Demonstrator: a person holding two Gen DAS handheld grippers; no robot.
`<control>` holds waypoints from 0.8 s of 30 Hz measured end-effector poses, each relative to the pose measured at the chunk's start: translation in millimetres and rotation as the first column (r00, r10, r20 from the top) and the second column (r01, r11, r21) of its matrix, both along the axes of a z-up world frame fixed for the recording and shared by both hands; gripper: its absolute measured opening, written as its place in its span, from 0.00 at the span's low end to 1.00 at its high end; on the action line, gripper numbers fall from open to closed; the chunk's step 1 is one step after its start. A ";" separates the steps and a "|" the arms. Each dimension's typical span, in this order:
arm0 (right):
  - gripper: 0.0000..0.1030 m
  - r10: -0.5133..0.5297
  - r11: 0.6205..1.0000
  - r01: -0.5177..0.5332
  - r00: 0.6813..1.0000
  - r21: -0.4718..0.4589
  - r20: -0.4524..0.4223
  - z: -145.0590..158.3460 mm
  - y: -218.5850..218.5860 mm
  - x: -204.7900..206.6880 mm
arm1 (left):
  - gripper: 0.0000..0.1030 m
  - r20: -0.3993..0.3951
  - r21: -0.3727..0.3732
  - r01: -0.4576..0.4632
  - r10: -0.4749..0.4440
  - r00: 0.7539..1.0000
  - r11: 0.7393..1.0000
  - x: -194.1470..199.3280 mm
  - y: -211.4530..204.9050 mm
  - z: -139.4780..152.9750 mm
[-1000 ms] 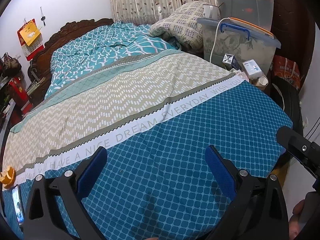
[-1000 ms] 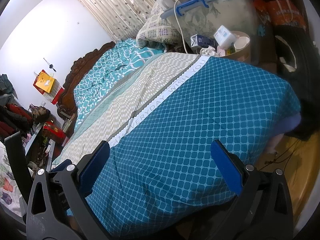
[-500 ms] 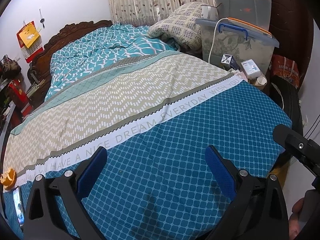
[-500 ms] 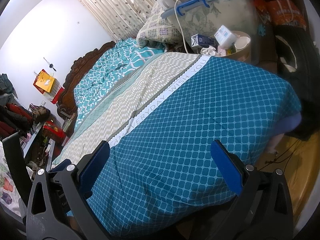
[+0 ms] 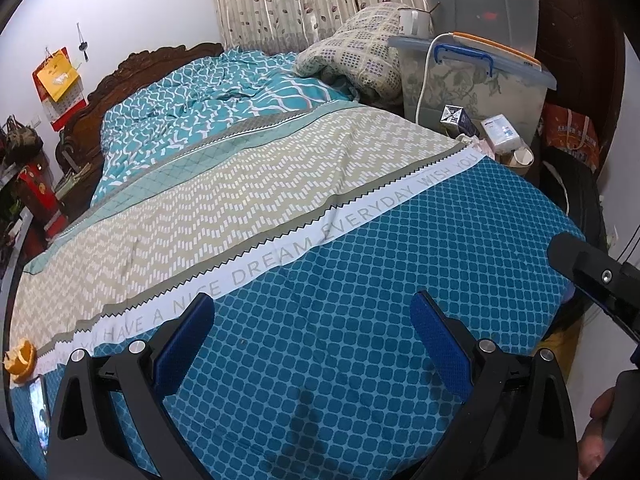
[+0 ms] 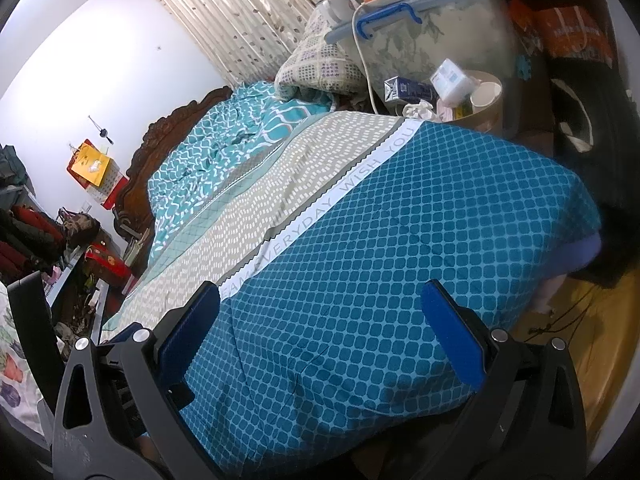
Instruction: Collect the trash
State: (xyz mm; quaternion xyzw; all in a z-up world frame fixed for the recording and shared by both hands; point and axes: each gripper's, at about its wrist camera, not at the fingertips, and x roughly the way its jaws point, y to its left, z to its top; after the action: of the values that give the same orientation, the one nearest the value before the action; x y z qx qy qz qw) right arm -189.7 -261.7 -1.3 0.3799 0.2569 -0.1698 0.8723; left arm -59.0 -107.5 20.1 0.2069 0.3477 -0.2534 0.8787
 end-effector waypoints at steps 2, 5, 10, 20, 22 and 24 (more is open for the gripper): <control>0.97 0.001 1.000 -0.001 1.000 0.002 -0.001 0.6 0.5 -0.4 | 0.92 0.006 0.007 -0.001 0.001 1.000 1.000 -0.7 -0.5 -0.5; 0.97 0.001 1.000 -0.001 1.000 0.004 -0.001 0.5 1.0 0.0 | 0.92 0.011 0.010 -0.005 0.005 1.000 1.000 -1.5 0.0 -0.8; 0.97 0.001 1.000 -0.001 1.000 0.006 -0.001 0.0 1.2 0.1 | 0.92 0.027 0.022 -0.016 0.015 1.000 1.000 -2.2 1.3 -1.7; 0.97 -0.002 1.000 0.002 1.000 0.009 0.004 -1.7 0.8 -0.6 | 0.92 -0.008 0.037 -0.019 0.019 1.000 0.999 0.8 1.4 -7.9; 0.97 -0.002 1.000 0.002 1.000 0.009 0.003 -1.8 0.7 -0.7 | 0.92 -0.009 0.040 -0.022 0.022 1.000 0.999 1.1 1.6 -8.8; 0.97 -0.003 1.000 0.003 1.000 0.011 0.003 -2.5 0.6 -1.4 | 0.92 -0.008 0.042 -0.022 0.023 1.000 0.999 1.3 2.1 -9.3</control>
State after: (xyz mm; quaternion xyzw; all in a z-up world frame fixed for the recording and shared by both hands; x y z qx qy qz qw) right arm -191.1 -261.1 -3.9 0.3852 0.2557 -0.1689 0.8705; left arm -57.7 -105.4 10.8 0.2202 0.3591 -0.2371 0.8754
